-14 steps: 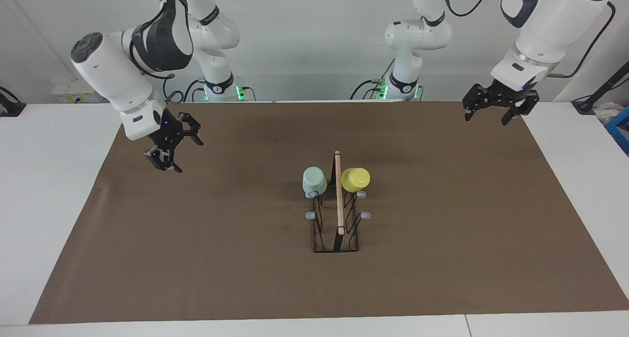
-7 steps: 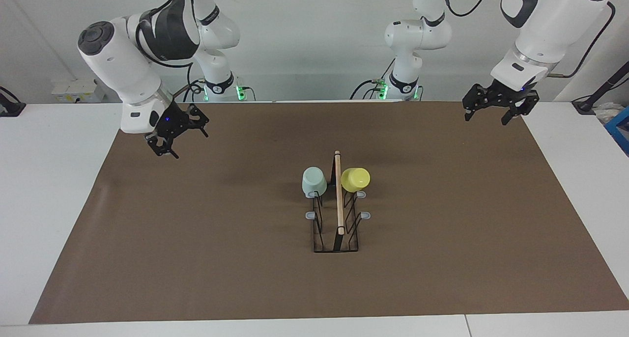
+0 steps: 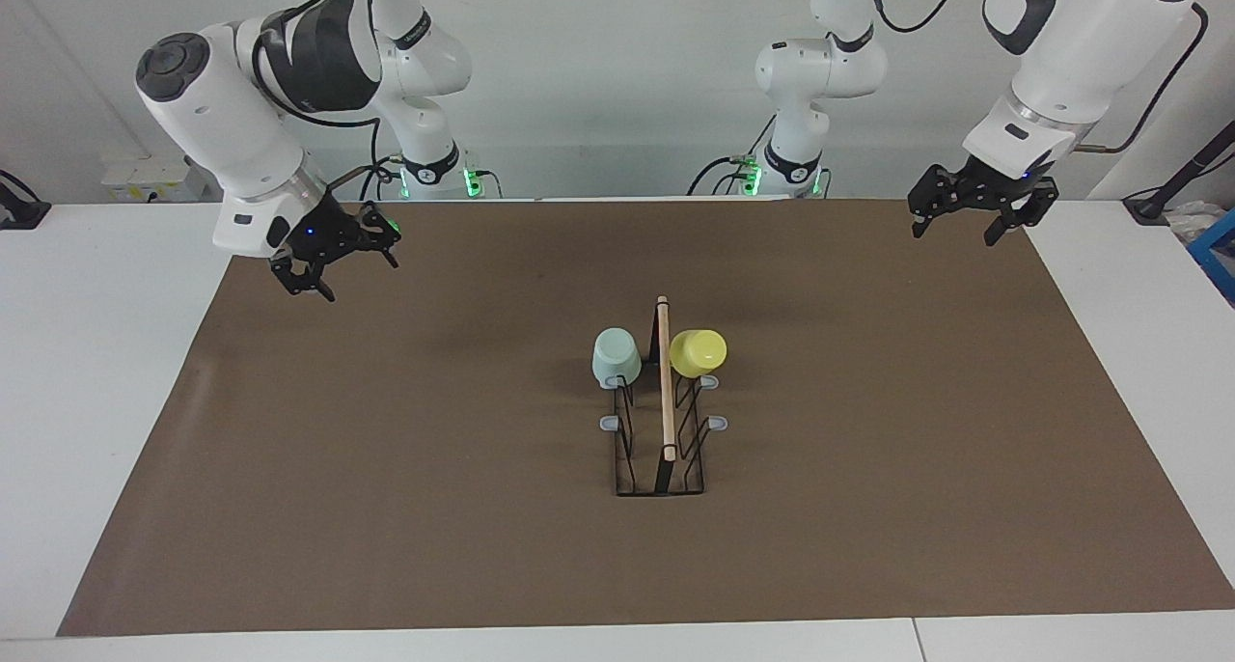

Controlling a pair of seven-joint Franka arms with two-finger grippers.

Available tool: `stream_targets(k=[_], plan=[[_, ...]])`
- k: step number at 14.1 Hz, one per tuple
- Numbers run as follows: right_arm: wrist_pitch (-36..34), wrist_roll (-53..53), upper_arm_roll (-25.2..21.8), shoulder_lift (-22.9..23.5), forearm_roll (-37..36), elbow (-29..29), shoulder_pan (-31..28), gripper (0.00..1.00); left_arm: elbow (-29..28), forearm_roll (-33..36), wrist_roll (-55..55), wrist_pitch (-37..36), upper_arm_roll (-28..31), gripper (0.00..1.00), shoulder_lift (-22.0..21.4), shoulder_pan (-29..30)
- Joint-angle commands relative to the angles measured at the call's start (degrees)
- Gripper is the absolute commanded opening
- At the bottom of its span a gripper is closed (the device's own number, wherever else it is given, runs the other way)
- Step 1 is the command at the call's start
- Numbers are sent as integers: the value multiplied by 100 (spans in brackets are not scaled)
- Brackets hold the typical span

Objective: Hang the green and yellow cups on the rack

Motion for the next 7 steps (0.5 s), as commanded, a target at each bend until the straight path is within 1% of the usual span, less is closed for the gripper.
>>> stream_targets(k=[1, 3, 7], plan=[[-239, 628, -141, 85, -126, 379, 183, 100, -180, -58, -50, 23, 8, 100, -164, -1], [-493, 1359, -88, 260, -161, 740, 174, 100, -180, -58, -50, 23, 8, 100, -164, 8], [-512, 1633, -18, 287, -276, 786, 157, 100, -180, -58, -50, 23, 8, 100, -164, 34]])
